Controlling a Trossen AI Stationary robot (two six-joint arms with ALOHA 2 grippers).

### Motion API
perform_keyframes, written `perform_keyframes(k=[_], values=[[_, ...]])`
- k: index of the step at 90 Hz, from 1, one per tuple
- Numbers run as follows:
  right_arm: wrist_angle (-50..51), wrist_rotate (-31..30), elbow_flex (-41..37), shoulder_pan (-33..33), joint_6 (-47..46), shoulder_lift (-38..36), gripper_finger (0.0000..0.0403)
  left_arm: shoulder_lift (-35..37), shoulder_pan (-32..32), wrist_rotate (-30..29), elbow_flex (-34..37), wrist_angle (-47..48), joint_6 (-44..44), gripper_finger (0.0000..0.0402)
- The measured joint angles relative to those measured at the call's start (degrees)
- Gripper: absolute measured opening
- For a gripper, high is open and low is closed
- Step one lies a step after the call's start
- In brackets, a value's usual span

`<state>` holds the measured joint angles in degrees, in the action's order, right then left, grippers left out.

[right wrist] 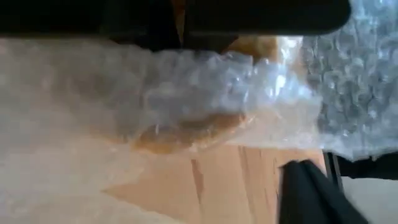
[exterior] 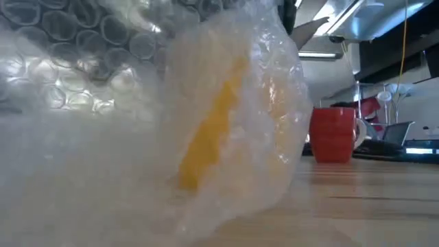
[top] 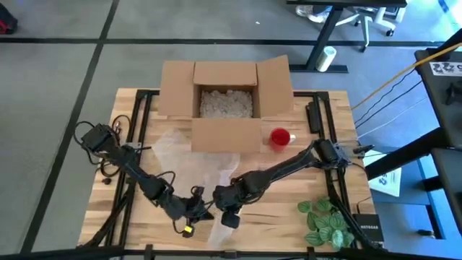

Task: Wrap mug
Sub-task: Wrap the yellow mug using the bubble wrap

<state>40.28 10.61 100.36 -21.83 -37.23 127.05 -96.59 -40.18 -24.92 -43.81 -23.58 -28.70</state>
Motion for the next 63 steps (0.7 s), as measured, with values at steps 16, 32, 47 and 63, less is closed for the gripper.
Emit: perform_keyframes(k=[16,32,47,63], values=[[-1.1,2.1,0.0,0.8,0.0,0.6,0.0000,0.0,-1.5,-2.5,0.7,1.1,-2.5,0.0000],[-1.7,1.9,0.4,2.2,-1.6,0.3,0.0000,0.0,-1.5,-2.9,2.0,3.7,-6.6,0.0000],[-5.9,1.2,1.3,3.5,-4.7,0.4,0.0000,-1.9,-2.2,-1.8,2.3,4.6,-10.3,0.0000],[-6.8,-4.8,1.2,3.5,-10.3,0.5,0.0000,-6.9,-2.3,0.9,2.4,3.3,-15.4,0.0000]])
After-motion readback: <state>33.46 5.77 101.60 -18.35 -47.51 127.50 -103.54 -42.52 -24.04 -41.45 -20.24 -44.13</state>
